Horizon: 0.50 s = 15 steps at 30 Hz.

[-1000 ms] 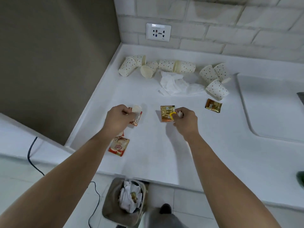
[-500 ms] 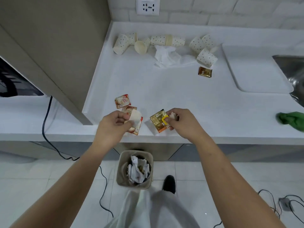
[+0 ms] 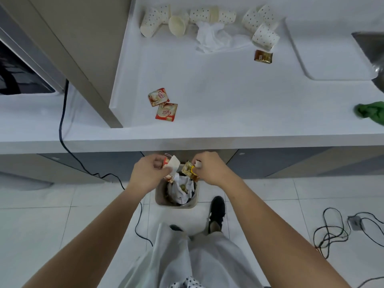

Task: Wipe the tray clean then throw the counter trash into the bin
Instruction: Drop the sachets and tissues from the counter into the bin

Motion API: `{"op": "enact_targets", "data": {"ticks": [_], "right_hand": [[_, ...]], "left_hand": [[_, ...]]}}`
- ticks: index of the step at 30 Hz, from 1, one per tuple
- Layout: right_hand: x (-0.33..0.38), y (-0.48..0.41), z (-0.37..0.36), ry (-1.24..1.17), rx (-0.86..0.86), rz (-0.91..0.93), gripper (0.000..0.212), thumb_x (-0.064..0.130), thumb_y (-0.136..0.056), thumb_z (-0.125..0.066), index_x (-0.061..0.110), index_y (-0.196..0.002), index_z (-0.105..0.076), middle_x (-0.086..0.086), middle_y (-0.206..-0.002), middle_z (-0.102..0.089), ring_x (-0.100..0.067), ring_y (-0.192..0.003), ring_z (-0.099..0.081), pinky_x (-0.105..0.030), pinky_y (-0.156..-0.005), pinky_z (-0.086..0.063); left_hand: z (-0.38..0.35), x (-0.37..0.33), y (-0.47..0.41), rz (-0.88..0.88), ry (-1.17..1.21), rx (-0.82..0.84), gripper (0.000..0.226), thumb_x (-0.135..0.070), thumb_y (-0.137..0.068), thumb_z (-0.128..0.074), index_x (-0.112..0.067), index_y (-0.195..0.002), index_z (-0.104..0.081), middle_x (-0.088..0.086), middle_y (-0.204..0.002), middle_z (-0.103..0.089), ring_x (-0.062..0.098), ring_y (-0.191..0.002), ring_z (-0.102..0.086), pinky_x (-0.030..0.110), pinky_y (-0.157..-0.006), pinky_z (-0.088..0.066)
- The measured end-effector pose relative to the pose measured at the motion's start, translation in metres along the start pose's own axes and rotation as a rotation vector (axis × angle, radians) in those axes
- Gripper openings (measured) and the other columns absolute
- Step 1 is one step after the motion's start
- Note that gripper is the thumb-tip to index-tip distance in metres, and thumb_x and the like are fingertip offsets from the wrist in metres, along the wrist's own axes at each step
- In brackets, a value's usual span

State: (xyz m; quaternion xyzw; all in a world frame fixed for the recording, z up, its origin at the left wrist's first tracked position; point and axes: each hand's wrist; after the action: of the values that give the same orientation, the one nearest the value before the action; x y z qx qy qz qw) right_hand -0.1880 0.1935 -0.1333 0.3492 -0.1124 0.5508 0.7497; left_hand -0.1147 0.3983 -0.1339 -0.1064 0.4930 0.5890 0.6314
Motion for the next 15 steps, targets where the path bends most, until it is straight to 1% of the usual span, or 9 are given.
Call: {"op": "enact_targets", "data": {"ticks": [1, 3, 5, 6, 8, 10, 12, 13, 15], "right_hand": [[-0.001, -0.004, -0.008, 0.005, 0.01, -0.017, 0.016, 0.016, -0.092, -0.065, 0.011, -0.107, -0.071, -0.004, -0.103, -0.069, -0.018, -0.083, -0.062, -0.028, -0.068, -0.051], [-0.004, -0.013, -0.021, 0.006, 0.039, -0.064, 0.031, 0.027, -0.091, -0.07, 0.012, -0.118, -0.067, -0.008, -0.116, -0.066, -0.024, -0.102, -0.063, -0.033, -0.079, -0.052], [-0.007, -0.02, -0.031, 0.045, 0.082, -0.109, 0.054, 0.04, -0.091, -0.07, 0.01, -0.134, -0.055, -0.013, -0.133, -0.057, -0.029, -0.117, -0.057, -0.037, -0.091, -0.051], [-0.008, -0.022, -0.034, 0.057, 0.086, -0.122, 0.062, 0.044, -0.092, -0.068, 0.009, -0.14, -0.05, -0.016, -0.139, -0.051, -0.033, -0.125, -0.053, -0.04, -0.099, -0.049], [-0.009, -0.024, -0.035, 0.049, 0.05, -0.117, 0.064, 0.044, -0.096, -0.063, 0.009, -0.145, -0.044, -0.018, -0.143, -0.047, -0.035, -0.132, -0.047, -0.042, -0.106, -0.045], [-0.008, -0.023, -0.03, 0.018, -0.007, -0.084, 0.056, 0.039, -0.098, -0.059, 0.011, -0.145, -0.047, -0.015, -0.143, -0.05, -0.031, -0.13, -0.05, -0.04, -0.105, -0.046], [-0.005, -0.023, -0.025, -0.021, -0.059, -0.05, 0.047, 0.034, -0.098, -0.059, 0.012, -0.139, -0.053, -0.011, -0.135, -0.058, -0.027, -0.121, -0.057, -0.037, -0.1, -0.05], [-0.004, -0.024, -0.022, -0.042, -0.084, -0.038, 0.041, 0.031, -0.098, -0.06, 0.012, -0.134, -0.057, -0.01, -0.129, -0.062, -0.025, -0.115, -0.06, -0.035, -0.095, -0.051], [0.002, -0.025, -0.013, -0.079, -0.144, -0.008, 0.028, 0.025, -0.096, -0.06, 0.012, -0.121, -0.063, -0.006, -0.113, -0.067, -0.023, -0.102, -0.064, -0.031, -0.085, -0.052]], "left_hand": [[-0.003, 0.004, -0.004, 0.011, -0.026, -0.006, 0.031, -0.022, -0.081, -0.084, -0.023, -0.11, -0.074, -0.007, -0.094, -0.078, 0.011, -0.089, -0.073, 0.04, -0.093, -0.058], [-0.009, 0.013, -0.012, 0.044, -0.054, 0.032, 0.039, -0.028, -0.083, -0.084, -0.019, -0.119, -0.072, -0.008, -0.099, -0.076, 0.012, -0.095, -0.07, 0.034, -0.092, -0.055], [-0.012, 0.019, -0.017, 0.088, -0.12, 0.101, 0.054, -0.038, -0.085, -0.082, -0.014, -0.13, -0.065, -0.006, -0.105, -0.071, 0.016, -0.107, -0.066, 0.027, -0.089, -0.046], [-0.013, 0.022, -0.018, 0.102, -0.158, 0.11, 0.06, -0.043, -0.086, -0.08, -0.012, -0.134, -0.062, -0.002, -0.111, -0.069, 0.019, -0.115, -0.064, 0.027, -0.089, -0.045], [-0.013, 0.023, -0.018, 0.096, -0.179, 0.077, 0.064, -0.044, -0.088, -0.077, -0.013, -0.141, -0.058, 0.002, -0.128, -0.067, 0.02, -0.12, -0.062, 0.029, -0.094, -0.047], [-0.01, 0.018, -0.015, 0.046, -0.144, 0.028, 0.057, -0.041, -0.092, -0.074, -0.016, -0.14, -0.058, -0.001, -0.13, -0.067, 0.01, -0.107, -0.063, 0.022, -0.088, -0.046], [-0.007, 0.009, -0.01, -0.018, -0.11, -0.002, 0.046, -0.04, -0.093, -0.073, -0.02, -0.133, -0.063, -0.006, -0.12, -0.068, -0.002, -0.092, -0.061, 0.013, -0.077, -0.042], [-0.006, 0.004, -0.008, -0.051, -0.095, -0.016, 0.041, -0.04, -0.093, -0.073, -0.021, -0.129, -0.065, -0.009, -0.116, -0.07, -0.004, -0.091, -0.061, 0.012, -0.077, -0.044], [-0.004, -0.007, -0.006, -0.106, -0.06, -0.045, 0.033, -0.039, -0.093, -0.073, -0.023, -0.122, -0.069, -0.014, -0.106, -0.071, -0.001, -0.095, -0.065, 0.02, -0.089, -0.05]]}}
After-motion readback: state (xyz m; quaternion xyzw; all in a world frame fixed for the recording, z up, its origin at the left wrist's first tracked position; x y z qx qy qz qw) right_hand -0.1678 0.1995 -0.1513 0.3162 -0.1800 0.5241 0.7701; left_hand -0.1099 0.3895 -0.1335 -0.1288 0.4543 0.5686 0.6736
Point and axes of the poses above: each hand's wrist, its own y-axis away from the middle knuckle, its own z-axis out of the back of the hand, x = y × z
